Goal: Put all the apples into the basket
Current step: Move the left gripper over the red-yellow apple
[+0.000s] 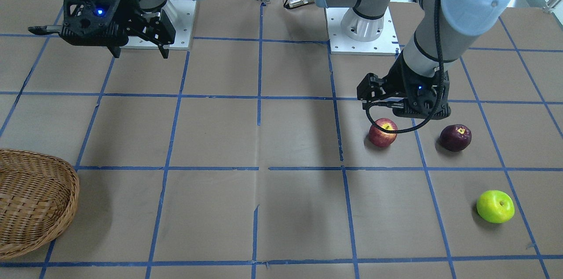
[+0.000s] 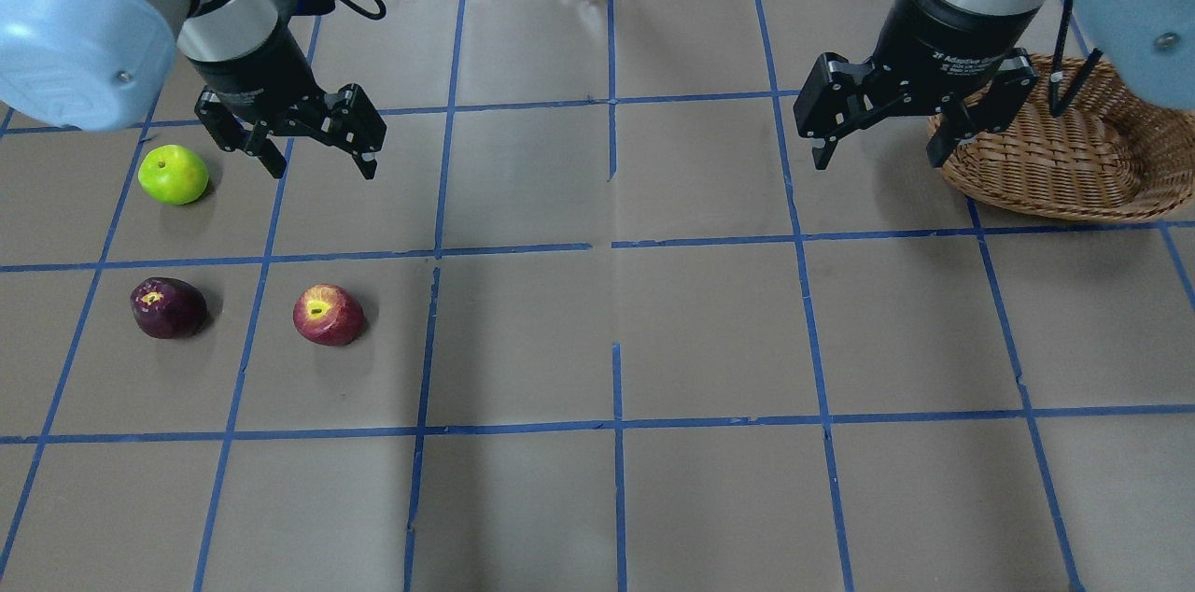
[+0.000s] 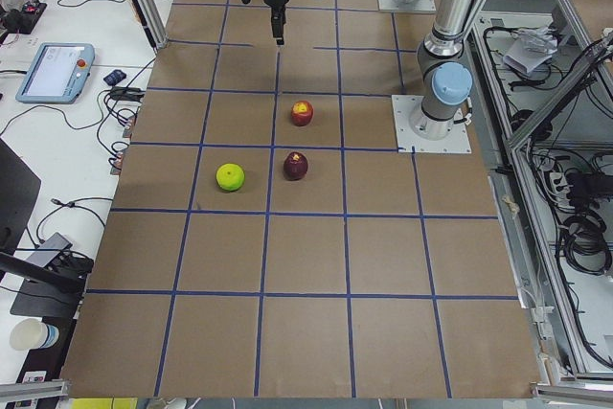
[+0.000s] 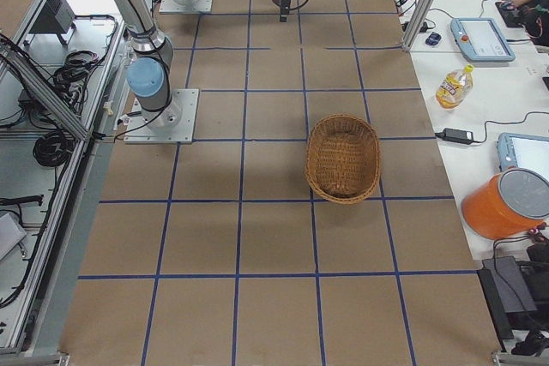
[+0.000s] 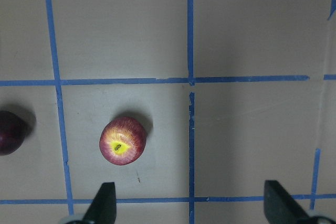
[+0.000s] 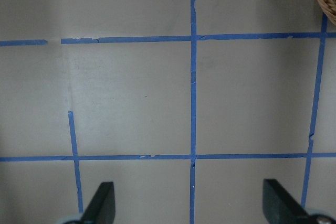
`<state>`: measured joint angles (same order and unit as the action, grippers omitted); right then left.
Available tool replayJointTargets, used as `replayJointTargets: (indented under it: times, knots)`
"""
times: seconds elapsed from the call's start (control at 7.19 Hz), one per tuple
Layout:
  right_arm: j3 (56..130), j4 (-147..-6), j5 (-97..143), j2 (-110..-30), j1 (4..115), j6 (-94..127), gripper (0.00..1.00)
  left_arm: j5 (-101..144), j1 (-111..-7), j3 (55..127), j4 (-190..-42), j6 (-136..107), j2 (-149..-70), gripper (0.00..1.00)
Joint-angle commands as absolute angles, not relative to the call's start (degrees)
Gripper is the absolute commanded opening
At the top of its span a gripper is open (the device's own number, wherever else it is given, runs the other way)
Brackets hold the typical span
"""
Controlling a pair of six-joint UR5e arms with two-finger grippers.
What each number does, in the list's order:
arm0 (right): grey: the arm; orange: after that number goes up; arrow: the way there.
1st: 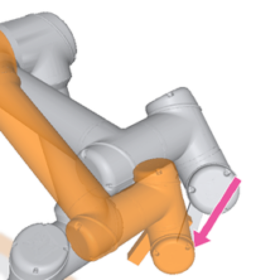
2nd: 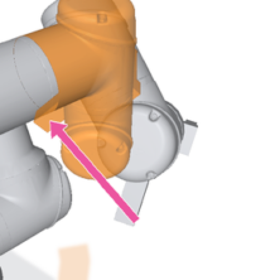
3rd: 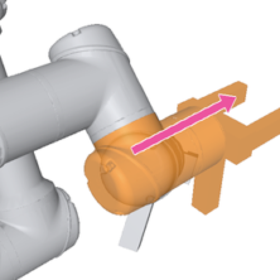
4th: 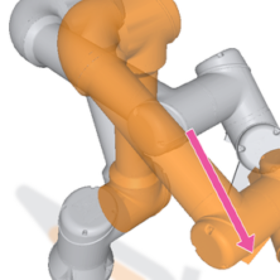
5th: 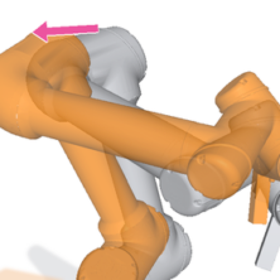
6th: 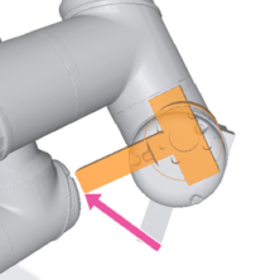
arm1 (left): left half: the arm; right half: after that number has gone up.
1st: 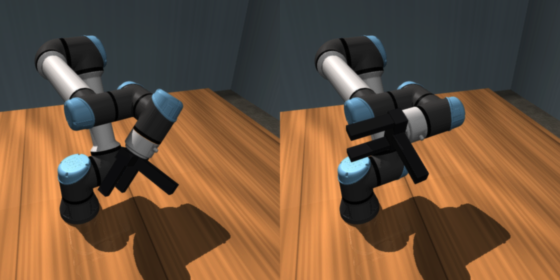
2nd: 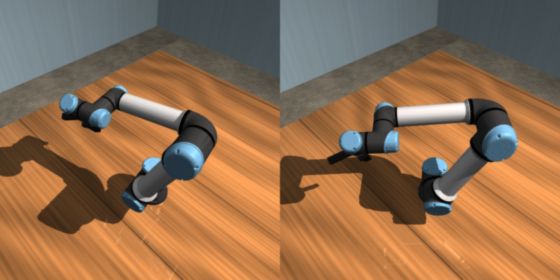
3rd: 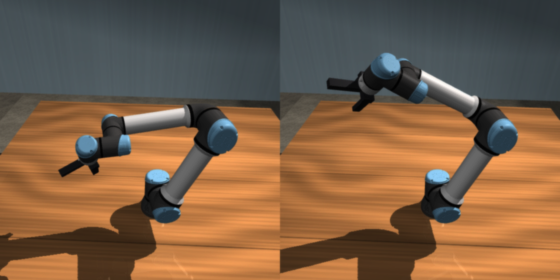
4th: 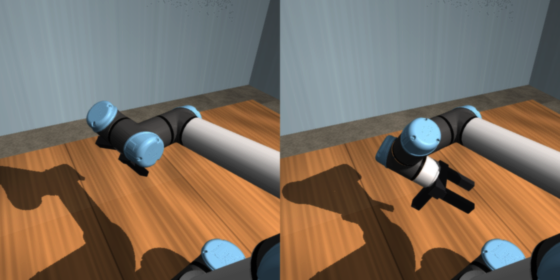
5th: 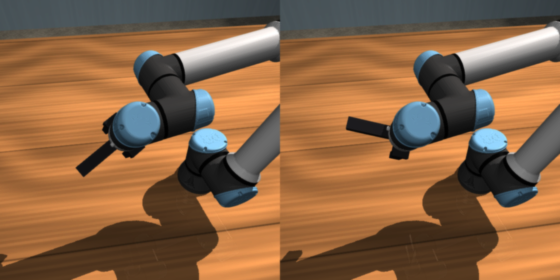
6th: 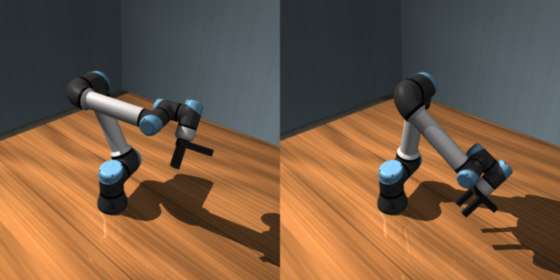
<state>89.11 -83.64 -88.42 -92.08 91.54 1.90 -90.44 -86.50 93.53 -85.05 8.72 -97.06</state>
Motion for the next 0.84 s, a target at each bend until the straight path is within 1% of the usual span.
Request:
replayJointTargets:
  times: [0.0, 0.14, 0.42, 0.7]
  knots:
    - [89.38, -83.85, -88.25, -91.58, 91.41, 1.93, 1.0, -90.7, -81.69, 102.52, -77.54, 13.95, -97.65, 1.0]
    - [89.82, -84.11, -88.33, -91.5, 91.41, 1.85, 1.0, -90.53, -78.52, 106.31, -77.17, 16.58, -97.82, 1.0]
    - [91.14, -84.81, -88.77, -91.76, 91.58, 1.93, 1.0, -90.44, -77.61, 111.86, -68.69, 17.31, -99.39, 1.0]
    - [90.62, -85.6, -88.86, -92.63, 91.67, 2.02, 1.0, -90.88, -77.43, 116.79, -61.3, 20.47, -100.98, 1.0]
